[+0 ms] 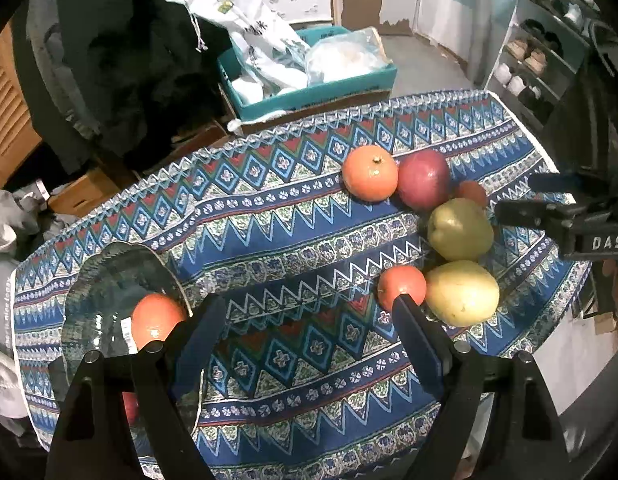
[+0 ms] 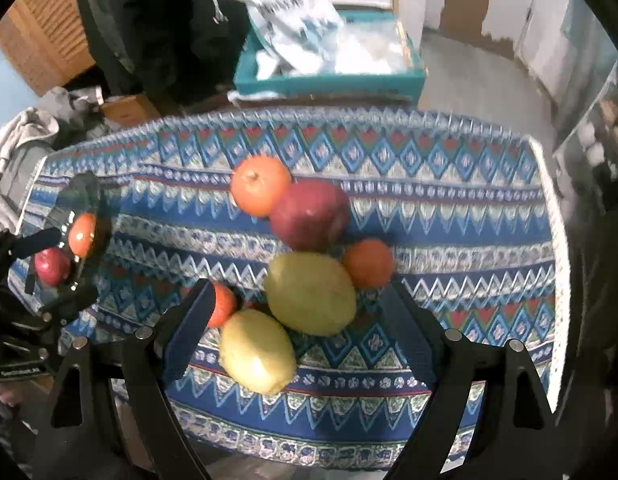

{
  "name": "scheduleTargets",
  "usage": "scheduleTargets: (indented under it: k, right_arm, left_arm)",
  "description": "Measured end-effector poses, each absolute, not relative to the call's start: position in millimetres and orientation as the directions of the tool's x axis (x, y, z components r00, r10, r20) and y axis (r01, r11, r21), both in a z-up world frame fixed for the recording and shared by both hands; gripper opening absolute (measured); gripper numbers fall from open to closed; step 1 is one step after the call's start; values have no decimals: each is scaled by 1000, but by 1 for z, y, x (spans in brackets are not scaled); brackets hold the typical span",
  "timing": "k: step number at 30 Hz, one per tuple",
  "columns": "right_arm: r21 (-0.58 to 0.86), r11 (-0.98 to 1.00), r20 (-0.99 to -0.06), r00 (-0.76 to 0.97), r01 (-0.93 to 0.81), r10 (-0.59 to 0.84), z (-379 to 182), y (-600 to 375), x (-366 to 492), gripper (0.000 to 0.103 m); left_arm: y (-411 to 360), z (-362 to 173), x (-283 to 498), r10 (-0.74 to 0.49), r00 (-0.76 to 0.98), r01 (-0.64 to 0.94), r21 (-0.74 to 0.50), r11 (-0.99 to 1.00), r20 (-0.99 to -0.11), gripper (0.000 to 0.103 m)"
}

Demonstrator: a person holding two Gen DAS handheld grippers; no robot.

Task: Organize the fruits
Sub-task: 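Move both tools back toward the remaining fruit pile, then grasp a small orange with the left tool while the right tool grasps a large green pear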

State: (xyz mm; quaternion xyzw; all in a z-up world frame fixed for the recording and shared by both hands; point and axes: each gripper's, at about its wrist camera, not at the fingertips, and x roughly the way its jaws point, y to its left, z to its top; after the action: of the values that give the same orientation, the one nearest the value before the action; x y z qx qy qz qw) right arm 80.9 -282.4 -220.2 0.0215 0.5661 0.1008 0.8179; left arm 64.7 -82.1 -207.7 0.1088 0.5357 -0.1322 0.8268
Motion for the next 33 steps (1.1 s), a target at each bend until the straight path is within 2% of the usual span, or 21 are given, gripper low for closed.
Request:
scheduleTargets:
  k: [10, 27, 33]
  right_arm:
    - [165, 976, -949, 247, -141, 196, -268, -284, 91, 85]
    - [148, 976, -970, 168, -159, 175, -311, -266, 109, 85]
    - [150, 975, -971, 163, -165, 177, -324, -259, 120, 82]
  left_arm:
    - [-93, -233, 80, -90, 352, 342, 39, 939, -932, 87]
    - [-97, -263, 99, -103, 282, 315, -9, 949, -954, 87]
    - [-98, -269, 101, -113, 262, 312, -27, 950, -958, 87]
